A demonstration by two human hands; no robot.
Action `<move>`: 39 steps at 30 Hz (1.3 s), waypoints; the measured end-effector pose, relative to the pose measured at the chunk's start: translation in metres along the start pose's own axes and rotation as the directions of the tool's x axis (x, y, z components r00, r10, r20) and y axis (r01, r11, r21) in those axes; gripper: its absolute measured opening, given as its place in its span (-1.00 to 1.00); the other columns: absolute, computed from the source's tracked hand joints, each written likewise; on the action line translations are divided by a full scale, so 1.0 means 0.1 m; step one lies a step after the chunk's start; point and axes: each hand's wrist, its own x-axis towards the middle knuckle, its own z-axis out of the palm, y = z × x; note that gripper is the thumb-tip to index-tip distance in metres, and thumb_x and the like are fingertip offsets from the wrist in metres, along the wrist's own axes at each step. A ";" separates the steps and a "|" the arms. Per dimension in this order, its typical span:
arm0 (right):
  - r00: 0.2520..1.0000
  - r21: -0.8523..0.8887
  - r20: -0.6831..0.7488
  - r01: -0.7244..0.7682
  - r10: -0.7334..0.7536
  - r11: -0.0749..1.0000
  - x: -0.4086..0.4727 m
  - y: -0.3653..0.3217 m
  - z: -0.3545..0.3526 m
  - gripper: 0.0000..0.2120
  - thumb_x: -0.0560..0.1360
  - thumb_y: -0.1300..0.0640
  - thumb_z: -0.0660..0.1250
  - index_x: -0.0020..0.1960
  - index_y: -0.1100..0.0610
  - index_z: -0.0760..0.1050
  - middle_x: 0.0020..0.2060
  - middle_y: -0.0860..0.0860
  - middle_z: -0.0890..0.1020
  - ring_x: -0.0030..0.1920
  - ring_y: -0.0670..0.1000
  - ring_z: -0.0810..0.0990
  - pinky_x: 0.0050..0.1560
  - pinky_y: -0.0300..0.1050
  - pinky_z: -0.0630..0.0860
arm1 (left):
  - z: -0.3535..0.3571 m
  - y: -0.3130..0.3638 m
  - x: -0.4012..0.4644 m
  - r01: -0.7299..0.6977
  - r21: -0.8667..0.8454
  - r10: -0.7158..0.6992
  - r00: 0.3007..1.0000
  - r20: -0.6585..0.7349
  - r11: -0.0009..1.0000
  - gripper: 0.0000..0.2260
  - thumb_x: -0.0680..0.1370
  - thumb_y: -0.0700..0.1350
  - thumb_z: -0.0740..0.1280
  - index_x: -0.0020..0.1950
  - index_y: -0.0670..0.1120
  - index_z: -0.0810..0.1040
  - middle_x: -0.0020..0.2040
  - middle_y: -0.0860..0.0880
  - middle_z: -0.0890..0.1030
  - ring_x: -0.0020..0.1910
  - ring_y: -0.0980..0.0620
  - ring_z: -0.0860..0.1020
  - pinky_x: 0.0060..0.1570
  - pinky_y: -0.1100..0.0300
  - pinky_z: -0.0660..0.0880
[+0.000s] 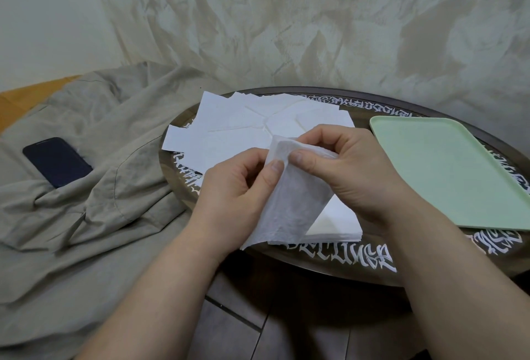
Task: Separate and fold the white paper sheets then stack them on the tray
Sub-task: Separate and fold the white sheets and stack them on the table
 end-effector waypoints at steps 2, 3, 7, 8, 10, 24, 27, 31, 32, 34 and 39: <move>1.000 -0.005 -0.009 0.012 -0.012 1.000 0.01 0.01 0.01 -0.92 0.44 0.22 0.47 -0.22 0.11 0.63 -0.30 -0.06 0.65 -0.23 -0.10 0.59 -0.18 -0.14 0.51 | 0.04 -0.01 -0.01 -0.005 0.038 0.007 0.999 -0.049 0.999 -0.75 0.49 0.19 0.23 -0.11 0.10 0.63 -0.20 0.06 0.66 -0.19 0.02 0.60 -0.17 -0.02 0.53; 1.000 -0.006 -0.013 0.018 -0.018 1.000 0.01 0.01 0.01 -0.91 0.44 0.22 0.47 -0.23 0.10 0.63 -0.31 -0.07 0.65 -0.24 -0.11 0.59 -0.19 -0.17 0.50 | 0.06 -0.01 -0.02 -0.006 0.053 0.010 0.998 -0.069 0.999 -0.74 0.50 0.19 0.21 -0.11 0.09 0.61 -0.21 0.05 0.65 -0.19 0.02 0.59 -0.18 -0.01 0.52; 0.999 -0.003 -0.021 0.035 -0.035 0.999 0.02 0.03 0.03 -0.90 0.45 0.23 0.46 -0.19 0.06 0.61 -0.24 -0.11 0.65 -0.22 -0.18 0.58 -0.18 -0.29 0.48 | 0.12 -0.03 -0.02 -0.024 0.125 0.039 0.992 -0.120 0.992 -0.72 0.57 0.11 0.20 -0.11 -0.04 0.59 -0.26 -0.02 0.59 -0.25 -0.02 0.53 -0.24 0.01 0.45; 0.998 -0.051 -0.023 0.054 -0.056 0.997 0.02 0.03 0.04 -0.89 0.44 0.21 0.46 -0.12 0.01 0.61 -0.12 -0.13 0.65 -0.13 -0.21 0.58 -0.10 -0.31 0.47 | 0.11 -0.03 -0.02 -0.030 0.146 0.048 0.991 -0.123 0.989 -0.70 0.57 0.09 0.20 -0.12 -0.09 0.59 -0.28 -0.03 0.57 -0.26 -0.03 0.51 -0.26 0.03 0.44; 0.992 -0.216 -0.002 0.123 -0.127 0.969 0.03 0.05 0.04 -0.69 0.43 0.10 0.46 0.13 -0.10 0.52 0.20 -0.19 0.51 0.18 -0.29 0.46 0.16 -0.29 0.40 | 0.09 -0.04 -0.01 -0.041 0.180 0.061 0.992 -0.106 0.983 -0.67 0.57 0.08 0.19 -0.14 -0.16 0.56 -0.30 -0.03 0.53 -0.30 0.00 0.47 -0.29 0.10 0.41; 0.959 -0.537 0.210 0.277 -0.191 0.797 0.05 0.10 0.12 -0.70 0.64 -0.02 0.08 -0.15 0.14 0.38 -0.30 -0.07 0.42 -0.25 -0.07 0.38 -0.20 -0.19 0.30 | 0.07 -0.03 0.01 -0.063 0.274 0.075 0.997 -0.032 0.960 -0.67 0.58 0.10 0.09 -0.06 -0.16 0.43 -0.30 -0.02 0.50 -0.27 0.03 0.45 -0.27 0.14 0.36; 0.951 -0.544 0.215 0.305 -0.222 0.782 0.06 0.12 0.14 -0.68 0.57 -0.07 0.00 -0.12 0.10 0.42 -0.27 -0.07 0.45 -0.20 -0.09 0.41 -0.16 -0.22 0.33 | 0.06 -0.03 0.02 -0.024 0.250 0.054 0.992 -0.111 0.968 -0.66 0.57 0.08 0.08 -0.08 -0.18 0.43 -0.30 -0.02 0.50 -0.28 0.07 0.43 -0.28 0.22 0.35; 0.962 -0.540 0.194 0.267 -0.191 0.798 0.08 0.14 0.10 -0.64 0.58 -0.07 0.01 -0.13 0.14 0.44 -0.27 -0.03 0.50 -0.20 -0.04 0.42 -0.17 -0.10 0.31 | 0.04 -0.01 0.04 0.052 0.150 -0.027 0.986 -0.164 0.987 -0.68 0.54 0.09 0.13 -0.03 -0.14 0.51 -0.17 -0.05 0.59 -0.20 0.07 0.51 -0.18 0.16 0.41; 0.964 -0.562 0.194 0.263 -0.184 0.784 0.08 0.14 0.09 -0.69 0.61 -0.04 0.05 -0.13 0.11 0.45 -0.26 -0.05 0.49 -0.19 -0.04 0.42 -0.16 -0.10 0.31 | 0.03 0.01 0.04 0.065 0.133 -0.047 0.989 -0.137 0.989 -0.71 0.52 0.09 0.16 -0.03 -0.09 0.52 -0.17 -0.01 0.61 -0.18 0.08 0.54 -0.17 0.16 0.44; 0.966 -0.575 0.180 0.256 -0.185 0.777 0.09 0.13 0.09 -0.78 0.64 0.05 0.14 -0.02 0.08 0.54 -0.17 -0.05 0.54 -0.11 -0.06 0.47 -0.07 -0.13 0.36 | 0.03 0.02 0.04 0.075 0.176 -0.060 0.994 -0.089 0.981 -0.71 0.49 0.09 0.20 -0.04 -0.11 0.53 -0.16 -0.03 0.63 -0.14 0.02 0.56 -0.14 0.09 0.48; 0.983 0.030 0.142 -0.120 0.115 0.992 0.07 0.14 0.08 -0.71 0.51 0.00 0.37 0.21 0.03 0.51 0.02 -0.04 0.67 0.01 -0.12 0.63 -0.04 -0.31 0.51 | 0.03 0.05 0.07 0.211 -0.208 -0.255 0.944 -0.210 0.955 -0.85 0.53 0.02 0.27 -0.07 -0.02 0.56 -0.06 -0.06 0.68 0.00 -0.10 0.64 0.02 -0.10 0.57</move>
